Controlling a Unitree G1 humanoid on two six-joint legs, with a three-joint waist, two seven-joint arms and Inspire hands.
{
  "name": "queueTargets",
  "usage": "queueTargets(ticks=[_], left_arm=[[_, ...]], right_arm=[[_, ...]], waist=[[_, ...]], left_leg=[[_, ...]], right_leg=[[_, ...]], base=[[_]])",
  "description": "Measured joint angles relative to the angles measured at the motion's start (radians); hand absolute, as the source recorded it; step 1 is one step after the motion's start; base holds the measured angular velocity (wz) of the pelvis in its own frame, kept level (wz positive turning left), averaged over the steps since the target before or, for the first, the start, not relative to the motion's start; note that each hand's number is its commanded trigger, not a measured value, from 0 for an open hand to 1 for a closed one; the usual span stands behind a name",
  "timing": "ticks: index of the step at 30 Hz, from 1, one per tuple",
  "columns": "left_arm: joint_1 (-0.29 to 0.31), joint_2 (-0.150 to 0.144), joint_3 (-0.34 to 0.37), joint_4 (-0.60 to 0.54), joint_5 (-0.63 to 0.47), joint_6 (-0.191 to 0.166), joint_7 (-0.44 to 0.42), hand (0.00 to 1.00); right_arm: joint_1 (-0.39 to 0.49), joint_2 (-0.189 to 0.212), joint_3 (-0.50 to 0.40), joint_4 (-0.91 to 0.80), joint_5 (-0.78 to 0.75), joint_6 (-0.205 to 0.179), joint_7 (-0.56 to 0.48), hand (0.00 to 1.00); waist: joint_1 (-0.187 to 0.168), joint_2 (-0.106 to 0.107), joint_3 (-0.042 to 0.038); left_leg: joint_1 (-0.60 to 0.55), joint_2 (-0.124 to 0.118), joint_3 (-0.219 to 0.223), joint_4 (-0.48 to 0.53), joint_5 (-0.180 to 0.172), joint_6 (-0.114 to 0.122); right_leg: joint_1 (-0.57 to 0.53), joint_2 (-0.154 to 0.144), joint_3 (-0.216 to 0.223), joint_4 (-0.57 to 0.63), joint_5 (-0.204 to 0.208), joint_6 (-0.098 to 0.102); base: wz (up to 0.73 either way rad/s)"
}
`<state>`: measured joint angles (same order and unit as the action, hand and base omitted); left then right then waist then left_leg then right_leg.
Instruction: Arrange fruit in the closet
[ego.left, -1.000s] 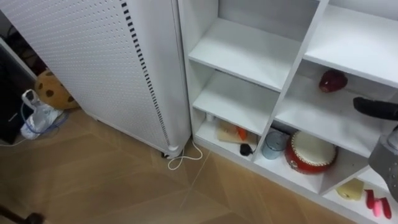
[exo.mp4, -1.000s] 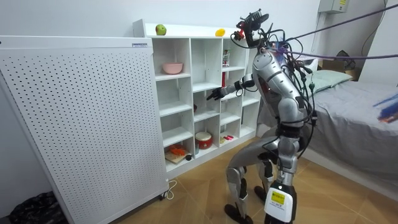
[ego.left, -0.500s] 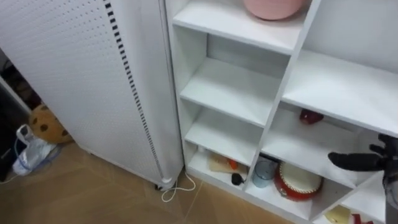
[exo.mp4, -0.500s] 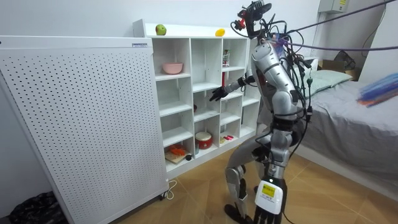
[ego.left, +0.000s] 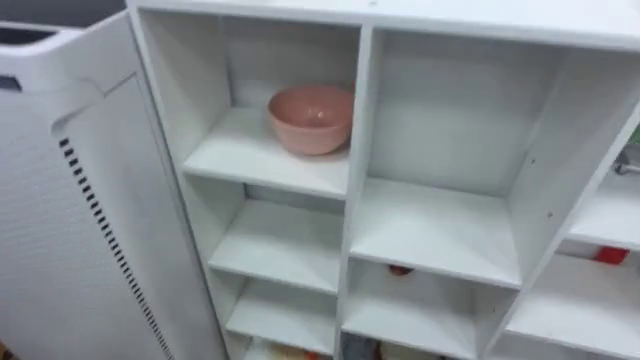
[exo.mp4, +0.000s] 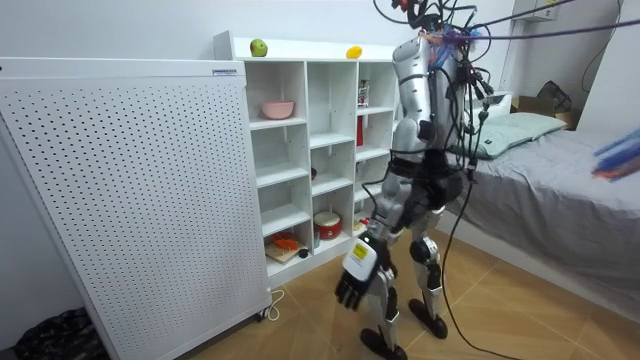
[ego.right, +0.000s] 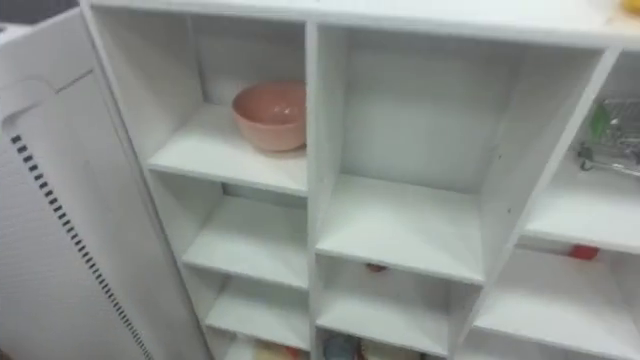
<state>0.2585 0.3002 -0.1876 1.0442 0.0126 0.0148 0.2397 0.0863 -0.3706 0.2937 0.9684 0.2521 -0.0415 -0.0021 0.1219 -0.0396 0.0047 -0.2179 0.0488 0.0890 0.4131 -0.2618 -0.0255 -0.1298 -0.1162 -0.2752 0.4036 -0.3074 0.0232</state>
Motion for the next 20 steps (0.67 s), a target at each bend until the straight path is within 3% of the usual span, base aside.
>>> queueTargets(ticks=[4, 7, 12, 15, 20], left_arm=[[0.035, -0.057, 0.047, -0.026, 0.087, 0.002, 0.032, 0.00], [0.030, -0.091, 0.082, -0.036, 0.131, 0.005, 0.038, 0.00], [0.010, -0.119, 0.122, -0.043, 0.181, 0.010, 0.057, 0.00], [-0.006, -0.131, 0.150, -0.015, 0.199, 0.012, 0.062, 0.00], [-0.012, -0.137, 0.166, 0.042, 0.267, 0.063, 0.035, 0.00]], right_arm=[[0.113, 0.077, -0.053, 0.025, -0.003, 0.000, -0.008, 0.00], [0.122, 0.130, -0.103, 0.079, -0.010, -0.001, -0.009, 0.00], [0.110, 0.188, -0.162, 0.144, -0.005, -0.002, -0.038, 0.00], [0.097, 0.204, -0.200, 0.193, -0.008, 0.000, -0.042, 0.00], [0.091, 0.205, -0.220, 0.199, -0.016, 0.016, -0.040, 0.00]], waist=[[-0.061, -0.008, -0.0030], [-0.072, -0.009, -0.0058], [-0.094, -0.011, -0.0049], [-0.101, -0.006, -0.0052], [-0.112, 0.009, -0.0040]], left_leg=[[0.126, -0.017, 0.005, -0.076, 0.007, 0.001], [0.173, -0.016, 0.016, -0.095, 0.007, 0.001], [0.230, -0.016, 0.017, -0.123, 0.007, 0.001], [0.255, -0.015, 0.018, -0.140, 0.006, 0.001], [0.278, -0.009, 0.017, -0.147, 0.006, 0.001]], right_leg=[[0.121, 0.001, -0.001, -0.080, 0.010, 0.017], [0.177, 0.011, 0.011, -0.133, 0.026, 0.024], [0.248, 0.020, 0.001, -0.186, 0.050, 0.029], [0.277, 0.024, 0.002, -0.201, 0.058, 0.029], [0.289, 0.035, 0.024, -0.205, 0.066, 0.023]], base=[[0.00], [-0.09], [0.03], [-0.04], [-0.12]])
